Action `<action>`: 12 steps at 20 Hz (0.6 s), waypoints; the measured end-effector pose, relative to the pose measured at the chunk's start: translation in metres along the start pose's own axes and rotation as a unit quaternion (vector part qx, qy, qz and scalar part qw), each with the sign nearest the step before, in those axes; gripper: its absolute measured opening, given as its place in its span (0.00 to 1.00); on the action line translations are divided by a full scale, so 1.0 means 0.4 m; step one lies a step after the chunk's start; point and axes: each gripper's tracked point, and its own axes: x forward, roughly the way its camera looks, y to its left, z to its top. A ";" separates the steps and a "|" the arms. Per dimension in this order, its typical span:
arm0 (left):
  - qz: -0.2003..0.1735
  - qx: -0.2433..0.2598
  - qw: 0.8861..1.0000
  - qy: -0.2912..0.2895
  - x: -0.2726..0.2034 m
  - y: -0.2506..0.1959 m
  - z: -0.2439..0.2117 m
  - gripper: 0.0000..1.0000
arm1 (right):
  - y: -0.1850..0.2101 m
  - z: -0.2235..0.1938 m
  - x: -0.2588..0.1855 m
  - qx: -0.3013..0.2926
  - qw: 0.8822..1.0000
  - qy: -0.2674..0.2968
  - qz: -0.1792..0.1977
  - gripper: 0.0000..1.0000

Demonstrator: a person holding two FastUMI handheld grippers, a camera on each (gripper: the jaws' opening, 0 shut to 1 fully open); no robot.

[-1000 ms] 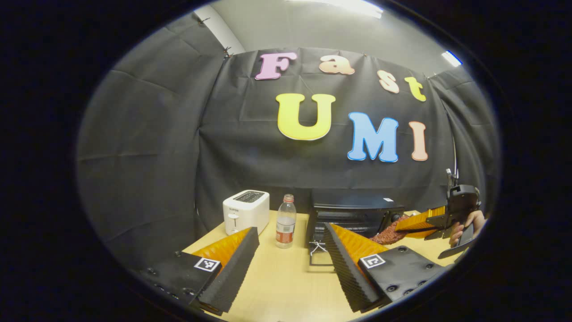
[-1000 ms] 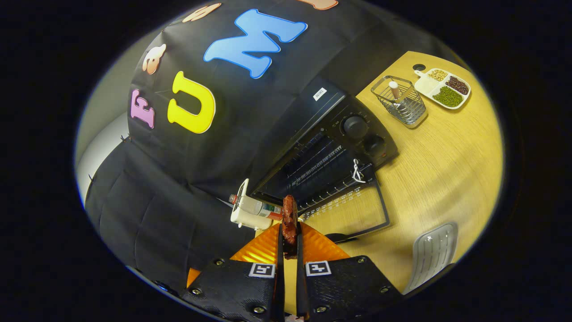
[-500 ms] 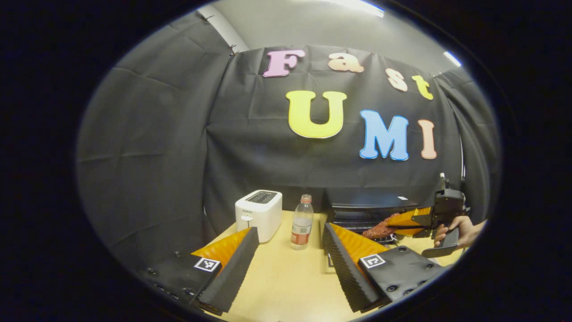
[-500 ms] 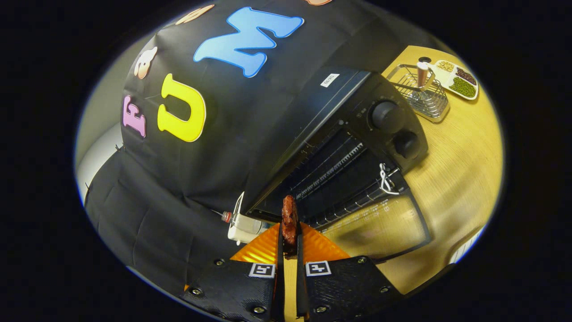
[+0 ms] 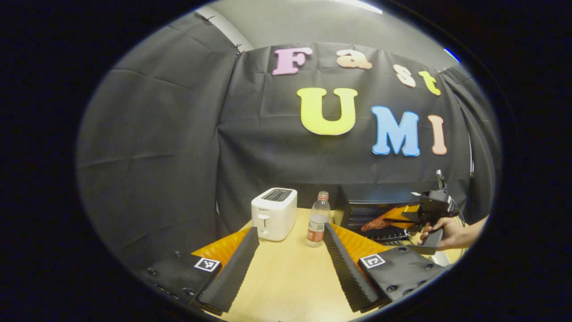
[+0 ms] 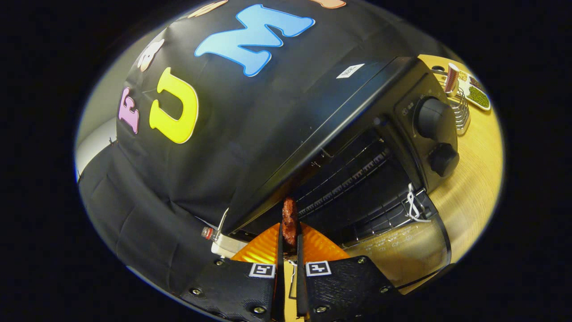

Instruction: Open the electric oven with the left hand, put the food in, and close the electric oven.

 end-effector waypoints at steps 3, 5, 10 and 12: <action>0.008 0.005 1.000 0.005 -0.014 0.010 -0.005 1.00 | -0.014 0.000 0.017 0.001 1.000 -0.006 -0.003 0.11; 0.011 0.008 1.000 0.006 -0.028 0.004 -0.010 1.00 | -0.023 0.005 0.026 0.001 1.000 -0.010 -0.006 0.12; 0.015 0.009 1.000 0.007 -0.044 -0.011 -0.012 0.92 | -0.083 0.058 0.034 -0.029 0.997 -0.046 -0.054 0.24; 0.013 0.011 1.000 0.012 -0.052 -0.016 -0.020 0.98 | -0.100 0.070 0.036 -0.029 0.996 -0.051 -0.070 0.24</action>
